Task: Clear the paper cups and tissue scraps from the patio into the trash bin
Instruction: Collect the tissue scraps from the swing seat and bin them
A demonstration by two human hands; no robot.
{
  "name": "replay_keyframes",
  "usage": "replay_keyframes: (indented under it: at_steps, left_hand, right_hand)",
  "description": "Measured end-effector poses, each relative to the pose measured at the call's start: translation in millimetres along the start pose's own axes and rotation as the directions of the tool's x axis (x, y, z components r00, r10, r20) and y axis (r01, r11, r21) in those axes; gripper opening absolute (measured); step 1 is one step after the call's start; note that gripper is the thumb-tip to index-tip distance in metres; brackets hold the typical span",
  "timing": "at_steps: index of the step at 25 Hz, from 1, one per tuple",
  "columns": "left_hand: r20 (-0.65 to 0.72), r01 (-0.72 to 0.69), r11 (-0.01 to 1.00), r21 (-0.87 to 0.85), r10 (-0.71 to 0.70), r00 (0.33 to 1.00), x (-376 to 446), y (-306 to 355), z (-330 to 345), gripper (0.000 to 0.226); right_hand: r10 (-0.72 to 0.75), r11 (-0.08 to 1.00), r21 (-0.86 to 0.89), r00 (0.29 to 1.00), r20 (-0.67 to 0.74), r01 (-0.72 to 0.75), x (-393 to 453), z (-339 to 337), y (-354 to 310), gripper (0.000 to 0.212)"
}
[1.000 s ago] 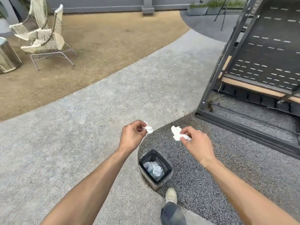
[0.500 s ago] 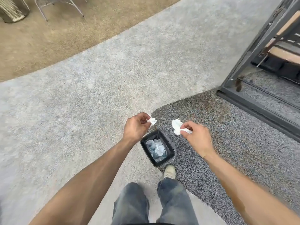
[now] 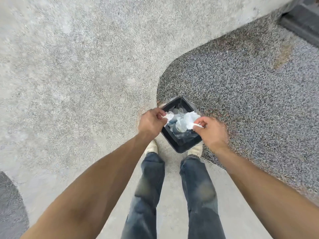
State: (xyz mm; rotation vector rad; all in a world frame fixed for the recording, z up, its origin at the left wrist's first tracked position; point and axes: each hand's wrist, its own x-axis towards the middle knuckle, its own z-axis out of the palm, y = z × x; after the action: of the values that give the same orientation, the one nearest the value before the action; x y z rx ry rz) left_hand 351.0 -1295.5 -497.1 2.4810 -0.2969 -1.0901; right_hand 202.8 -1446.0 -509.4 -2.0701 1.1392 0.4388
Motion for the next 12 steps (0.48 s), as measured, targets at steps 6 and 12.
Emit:
replay_keyframes:
  at_steps: [6,12]
  left_hand:
    - [0.122,0.022,0.992,0.121,-0.036,0.992,75,-44,80,0.014]
    - [0.185,-0.016,0.965,0.261,-0.034,0.982,88,-49,105,0.029]
  right_hand:
    - [0.122,0.980,-0.160,0.992,0.038,-0.115,62,93,34,0.016]
    - [0.094,0.976,-0.206,0.986,0.137,-0.065,76,120,45,0.035]
